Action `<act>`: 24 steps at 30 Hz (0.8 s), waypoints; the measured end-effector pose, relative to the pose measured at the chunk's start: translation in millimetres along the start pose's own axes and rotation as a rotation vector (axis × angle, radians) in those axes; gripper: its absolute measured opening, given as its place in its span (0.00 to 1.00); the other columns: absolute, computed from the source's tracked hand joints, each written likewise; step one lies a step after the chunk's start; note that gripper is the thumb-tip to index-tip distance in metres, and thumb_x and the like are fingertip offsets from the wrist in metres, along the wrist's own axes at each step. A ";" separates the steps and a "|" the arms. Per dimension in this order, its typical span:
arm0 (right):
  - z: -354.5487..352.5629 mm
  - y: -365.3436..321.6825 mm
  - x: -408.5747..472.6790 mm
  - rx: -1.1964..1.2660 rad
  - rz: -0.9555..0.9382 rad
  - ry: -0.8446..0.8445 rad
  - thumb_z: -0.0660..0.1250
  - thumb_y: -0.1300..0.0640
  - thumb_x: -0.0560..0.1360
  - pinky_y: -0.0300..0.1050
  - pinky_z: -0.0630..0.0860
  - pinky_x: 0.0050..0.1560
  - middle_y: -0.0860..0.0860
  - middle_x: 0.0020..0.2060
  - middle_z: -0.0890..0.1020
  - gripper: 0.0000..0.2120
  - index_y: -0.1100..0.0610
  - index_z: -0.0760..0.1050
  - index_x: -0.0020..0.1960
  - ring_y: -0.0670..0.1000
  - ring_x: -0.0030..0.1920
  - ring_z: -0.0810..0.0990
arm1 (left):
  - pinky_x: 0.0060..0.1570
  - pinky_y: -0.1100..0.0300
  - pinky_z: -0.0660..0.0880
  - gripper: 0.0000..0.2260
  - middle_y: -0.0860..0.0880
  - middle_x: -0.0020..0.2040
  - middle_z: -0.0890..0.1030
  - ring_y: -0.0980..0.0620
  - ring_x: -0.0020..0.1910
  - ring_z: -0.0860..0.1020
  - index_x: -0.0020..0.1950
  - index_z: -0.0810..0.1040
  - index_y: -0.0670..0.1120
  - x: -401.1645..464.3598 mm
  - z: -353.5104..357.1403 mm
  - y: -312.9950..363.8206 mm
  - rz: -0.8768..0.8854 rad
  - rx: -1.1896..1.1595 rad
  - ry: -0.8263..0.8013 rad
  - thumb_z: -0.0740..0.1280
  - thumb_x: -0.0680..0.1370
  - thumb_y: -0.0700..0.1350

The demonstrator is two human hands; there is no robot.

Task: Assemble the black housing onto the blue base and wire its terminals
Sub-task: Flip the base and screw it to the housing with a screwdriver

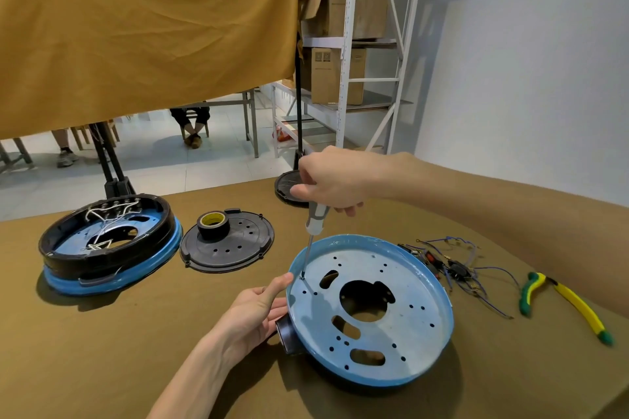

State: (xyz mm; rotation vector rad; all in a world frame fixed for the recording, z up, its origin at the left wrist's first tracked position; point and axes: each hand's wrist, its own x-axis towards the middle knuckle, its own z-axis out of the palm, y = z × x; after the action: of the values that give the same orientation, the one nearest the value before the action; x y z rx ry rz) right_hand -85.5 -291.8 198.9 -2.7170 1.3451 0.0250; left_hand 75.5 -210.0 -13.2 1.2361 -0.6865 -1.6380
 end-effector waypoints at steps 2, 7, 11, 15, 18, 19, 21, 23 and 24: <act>-4.6 1.0 -0.3 0.068 -0.021 -0.073 0.69 0.48 0.80 0.36 0.74 0.24 0.55 0.39 0.84 0.17 0.54 0.66 0.61 0.48 0.26 0.80 | 0.28 0.62 0.79 0.44 0.36 0.50 0.86 0.48 0.33 0.85 0.70 0.71 0.33 0.5 -0.5 -0.6 -0.001 -0.003 0.001 0.82 0.61 0.51; 1.5 -2.2 0.4 0.042 -0.005 -0.040 0.61 0.47 0.84 0.38 0.75 0.23 0.53 0.31 0.86 0.15 0.60 0.74 0.57 0.50 0.25 0.83 | 0.32 0.61 0.81 0.46 0.35 0.52 0.86 0.47 0.38 0.86 0.70 0.70 0.33 2.9 -1.5 -1.3 0.000 0.015 0.010 0.82 0.60 0.53; -6.6 -2.3 -4.4 0.091 -0.056 -0.133 0.71 0.51 0.77 0.38 0.75 0.25 0.55 0.41 0.83 0.21 0.54 0.63 0.62 0.50 0.32 0.80 | 0.34 0.60 0.82 0.45 0.36 0.52 0.86 0.46 0.42 0.87 0.69 0.71 0.34 3.1 -1.9 -1.4 -0.001 0.025 0.009 0.82 0.59 0.54; 4.8 -7.0 -1.4 -0.018 -0.017 0.058 0.59 0.46 0.84 0.37 0.72 0.20 0.54 0.33 0.84 0.16 0.59 0.71 0.57 0.49 0.22 0.80 | 0.33 0.60 0.81 0.44 0.36 0.51 0.86 0.45 0.39 0.87 0.68 0.72 0.33 3.6 -2.1 -1.2 -0.010 0.004 -0.002 0.82 0.60 0.53; -3.5 -4.5 -0.6 0.052 -0.001 -0.039 0.67 0.47 0.80 0.38 0.73 0.23 0.54 0.39 0.83 0.18 0.56 0.65 0.62 0.49 0.26 0.79 | 0.36 0.57 0.83 0.40 0.34 0.53 0.85 0.43 0.44 0.87 0.67 0.73 0.35 4.7 -2.6 -2.0 -0.004 -0.011 -0.012 0.81 0.62 0.52; -8.0 -2.5 -1.4 0.109 0.002 -0.097 0.69 0.51 0.79 0.38 0.73 0.23 0.55 0.39 0.83 0.19 0.56 0.64 0.63 0.48 0.25 0.79 | 0.37 0.56 0.83 0.39 0.34 0.53 0.85 0.42 0.45 0.87 0.67 0.73 0.35 4.9 -2.6 -2.4 -0.003 -0.010 -0.014 0.81 0.63 0.52; -5.1 -1.2 -0.5 0.101 -0.008 -0.066 0.66 0.53 0.81 0.38 0.72 0.21 0.54 0.35 0.84 0.13 0.58 0.67 0.60 0.47 0.22 0.79 | 0.39 0.56 0.84 0.39 0.34 0.53 0.85 0.42 0.47 0.87 0.67 0.73 0.35 5.2 -2.5 -2.6 -0.005 0.000 -0.009 0.81 0.63 0.53; 3.1 -2.1 3.8 -0.010 -0.010 0.050 0.60 0.48 0.84 0.38 0.71 0.20 0.55 0.34 0.84 0.14 0.59 0.70 0.55 0.48 0.22 0.80 | 0.38 0.56 0.84 0.39 0.35 0.52 0.86 0.42 0.47 0.87 0.66 0.73 0.35 5.2 -2.1 -2.3 -0.008 0.009 0.004 0.81 0.62 0.53; 3.5 -0.8 4.8 -0.035 -0.016 0.065 0.61 0.46 0.84 0.39 0.72 0.22 0.54 0.36 0.84 0.14 0.58 0.70 0.56 0.49 0.25 0.81 | 0.38 0.56 0.83 0.40 0.35 0.52 0.86 0.42 0.46 0.87 0.66 0.73 0.35 5.3 -1.8 -2.0 -0.009 0.007 0.009 0.81 0.62 0.53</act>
State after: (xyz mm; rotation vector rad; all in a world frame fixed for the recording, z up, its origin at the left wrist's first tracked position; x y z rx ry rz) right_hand -81.8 -294.7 195.2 -2.7801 1.3519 -0.0420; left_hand 76.3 -213.8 -17.6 1.2532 -0.6825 -1.6378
